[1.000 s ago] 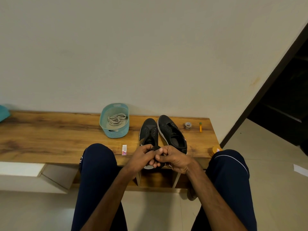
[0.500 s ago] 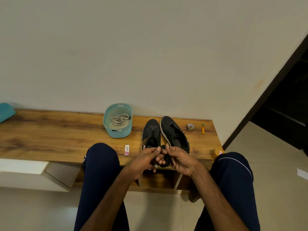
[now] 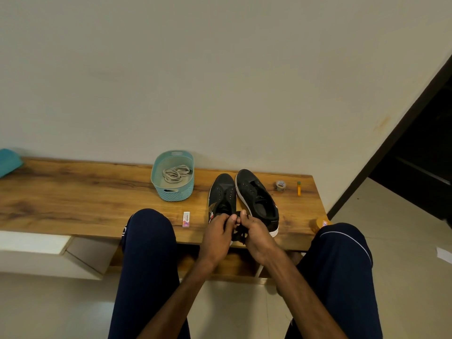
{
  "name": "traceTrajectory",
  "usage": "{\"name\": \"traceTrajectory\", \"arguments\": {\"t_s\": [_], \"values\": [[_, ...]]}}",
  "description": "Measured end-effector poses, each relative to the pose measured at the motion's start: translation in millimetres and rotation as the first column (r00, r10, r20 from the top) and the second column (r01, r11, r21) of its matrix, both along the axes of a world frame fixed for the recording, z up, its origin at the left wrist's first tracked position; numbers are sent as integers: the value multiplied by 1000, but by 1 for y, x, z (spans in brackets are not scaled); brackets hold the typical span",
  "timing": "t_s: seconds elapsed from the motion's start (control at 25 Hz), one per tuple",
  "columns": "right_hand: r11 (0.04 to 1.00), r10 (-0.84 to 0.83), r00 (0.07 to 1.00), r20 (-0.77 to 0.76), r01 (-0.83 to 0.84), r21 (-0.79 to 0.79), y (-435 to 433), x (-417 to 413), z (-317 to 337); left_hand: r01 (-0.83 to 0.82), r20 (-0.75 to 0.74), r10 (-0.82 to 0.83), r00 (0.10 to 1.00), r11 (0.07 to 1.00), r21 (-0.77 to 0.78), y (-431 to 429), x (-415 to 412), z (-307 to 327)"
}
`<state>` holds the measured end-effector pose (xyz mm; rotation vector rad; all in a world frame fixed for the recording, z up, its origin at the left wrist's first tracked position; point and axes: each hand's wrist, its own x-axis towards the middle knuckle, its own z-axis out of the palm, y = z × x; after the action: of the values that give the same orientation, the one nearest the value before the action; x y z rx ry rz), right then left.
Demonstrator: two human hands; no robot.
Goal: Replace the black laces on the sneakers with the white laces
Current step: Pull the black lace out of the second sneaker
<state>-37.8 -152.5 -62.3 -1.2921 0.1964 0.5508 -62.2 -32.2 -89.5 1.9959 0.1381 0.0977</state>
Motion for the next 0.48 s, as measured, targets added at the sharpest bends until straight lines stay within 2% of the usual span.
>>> {"name": "traceTrajectory", "arguments": {"t_s": [0.08,0.2,0.28,0.48], "values": [[970,-178,975,-131,196,143,12,-5,0,-28,4,27,1000,988,149,-7,-1,-5],[831,-310,874,-375,440,341,22,-7,-4,-8,-4,10,1000,941,337,-19,-4,-8],[818,-326,863,-385,462,343,24,-7,-8,30,-28,-20,999,905,424,-25,-5,-4],[853,-343,901,-264,417,313,27,-7,-24,83,-84,-41,996,803,590,-30,-8,5]]}}
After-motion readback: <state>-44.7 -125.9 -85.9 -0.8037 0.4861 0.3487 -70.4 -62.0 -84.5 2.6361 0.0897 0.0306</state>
